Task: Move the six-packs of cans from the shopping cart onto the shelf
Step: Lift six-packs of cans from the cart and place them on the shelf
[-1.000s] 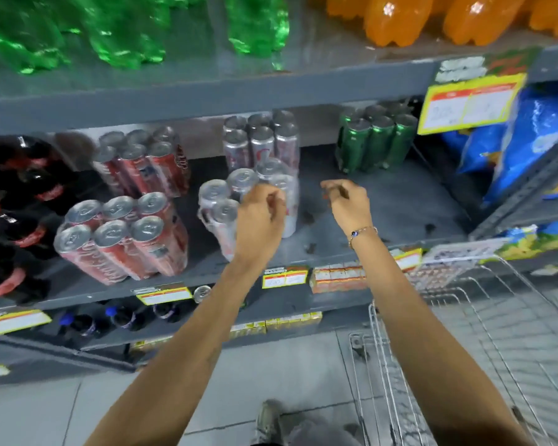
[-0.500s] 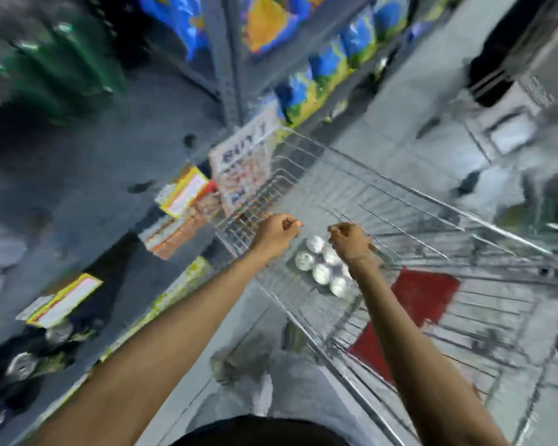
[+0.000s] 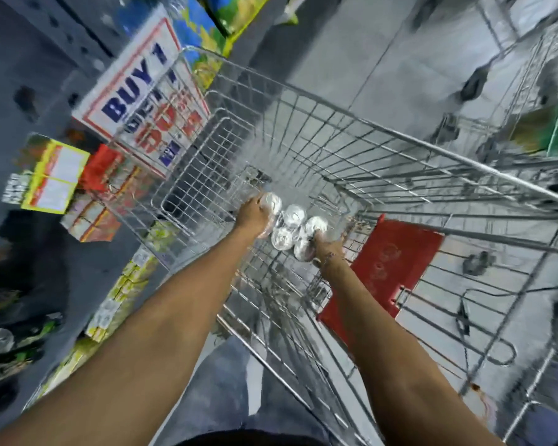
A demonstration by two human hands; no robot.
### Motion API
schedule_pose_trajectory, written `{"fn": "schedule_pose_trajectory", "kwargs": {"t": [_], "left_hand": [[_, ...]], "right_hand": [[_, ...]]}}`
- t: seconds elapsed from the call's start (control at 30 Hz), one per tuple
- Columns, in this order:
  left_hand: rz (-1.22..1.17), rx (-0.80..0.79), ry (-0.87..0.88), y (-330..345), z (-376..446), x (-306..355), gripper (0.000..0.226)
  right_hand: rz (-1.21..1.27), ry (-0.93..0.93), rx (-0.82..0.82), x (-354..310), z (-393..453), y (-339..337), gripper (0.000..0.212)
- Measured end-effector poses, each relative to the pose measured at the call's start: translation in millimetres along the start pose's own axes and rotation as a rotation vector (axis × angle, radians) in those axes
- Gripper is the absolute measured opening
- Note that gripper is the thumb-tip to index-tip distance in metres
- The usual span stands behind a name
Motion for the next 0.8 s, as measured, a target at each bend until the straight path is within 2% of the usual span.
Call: {"fn": "schedule_pose_trajectory", "kwargs": {"t": [0.1, 0.23, 0.3, 0.4, 0.47, 0.57, 0.73, 0.8], "left_hand": [[-0.026, 0.083, -0.033, -5.2, 4.3, -6.8, 0.036], [0.025, 0.030, -0.066, -9.2, 5.8, -12.9, 0.037], [-0.008, 0.021, -0.089, -11.9, 3.9, -22.0, 0.038], [-0.029, 0.076, -0.163, -24.2, -10.4, -31.1, 0.025], [-0.081, 0.132, -0.217, -39.4, -22.5, -30.6, 0.032], [-0.256, 0.201, -0.246, -72.9, -44.1, -25.7, 0.051], [-0.671, 0.199, -0.039, -151.3, -101.9, -5.1, 0.032], [-0.802, 0.262, 0.043, -189.4, -133.8, 1.6, 0.022]], "right_hand": [[-0.058, -0.016, -0.056, 3.6, 2.6, -0.8, 0.040], [-0.155, -0.129, -0.050, -0.8, -2.1, -3.1, 0.050], [-0.100, -0.170, -0.037, -6.5, -7.9, -7.2, 0.050], [-0.006, -0.225, -0.033, -23.0, -17.0, -12.6, 0.057], [-0.015, -0.285, -0.021, -39.9, -31.1, -14.1, 0.063], [-0.072, -0.412, 0.033, -71.4, -59.5, -17.0, 0.049], [-0.111, -0.674, 0.015, -131.4, -128.7, -12.3, 0.048], [-0.171, -0.774, 0.022, -159.5, -167.0, -5.4, 0.046]]}}
Point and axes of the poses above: each hand's wrist, its own z-axis towards the middle knuckle, its own y-axis out of the palm, x = y × z, the point moved 6 cm from there along z, towards the middle knuckle, and after that the axes turned 11 degrees about -z, right-handed, at the moved point
